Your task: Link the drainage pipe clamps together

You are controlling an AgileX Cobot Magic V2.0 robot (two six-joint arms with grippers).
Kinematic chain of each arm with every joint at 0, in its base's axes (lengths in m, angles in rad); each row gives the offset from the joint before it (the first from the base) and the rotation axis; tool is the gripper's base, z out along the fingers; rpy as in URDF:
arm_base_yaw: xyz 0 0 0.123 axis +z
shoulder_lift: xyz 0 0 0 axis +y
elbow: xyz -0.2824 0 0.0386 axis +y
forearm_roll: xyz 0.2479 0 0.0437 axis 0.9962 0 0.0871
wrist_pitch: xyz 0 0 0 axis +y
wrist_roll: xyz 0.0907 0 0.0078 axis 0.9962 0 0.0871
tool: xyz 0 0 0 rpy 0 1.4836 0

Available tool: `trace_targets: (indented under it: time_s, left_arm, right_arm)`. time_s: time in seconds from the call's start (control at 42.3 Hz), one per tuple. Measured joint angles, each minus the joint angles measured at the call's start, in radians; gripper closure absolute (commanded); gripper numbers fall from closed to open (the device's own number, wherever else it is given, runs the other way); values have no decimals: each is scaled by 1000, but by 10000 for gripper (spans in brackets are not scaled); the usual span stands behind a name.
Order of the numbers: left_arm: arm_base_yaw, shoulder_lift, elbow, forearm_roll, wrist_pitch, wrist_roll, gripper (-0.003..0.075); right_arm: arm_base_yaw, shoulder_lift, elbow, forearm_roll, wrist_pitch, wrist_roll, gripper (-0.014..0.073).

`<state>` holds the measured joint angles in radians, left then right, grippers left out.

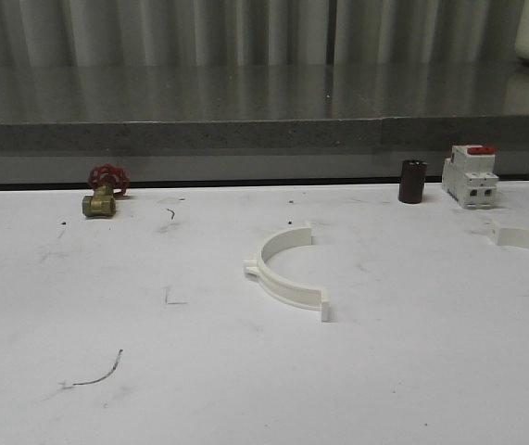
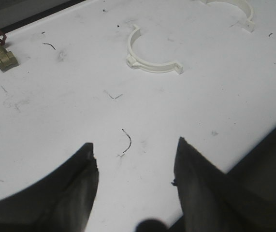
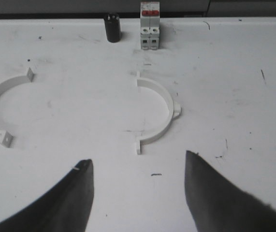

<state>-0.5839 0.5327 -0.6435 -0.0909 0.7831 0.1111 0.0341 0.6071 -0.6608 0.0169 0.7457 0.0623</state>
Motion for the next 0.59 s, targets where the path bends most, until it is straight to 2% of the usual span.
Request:
trace_targets:
  time_s: [0.118,0.308,0.45,0.592]
  left_arm:
    - [0,0,0,0,0,0,363]
    - [0,0,0,0,-2,0,363]
    - [0,0,0,0,-2,0,363]
    - [0,0,0,0,-4,0,363]
  right_arm:
    - [0,51,-35,-45,76,11,141]
    - [-8,264,-139,-111,172,53,141]
    - [-52,473,-235,-92,196,56,141]
    - [-115,691,-340,-17,211,-6,141]
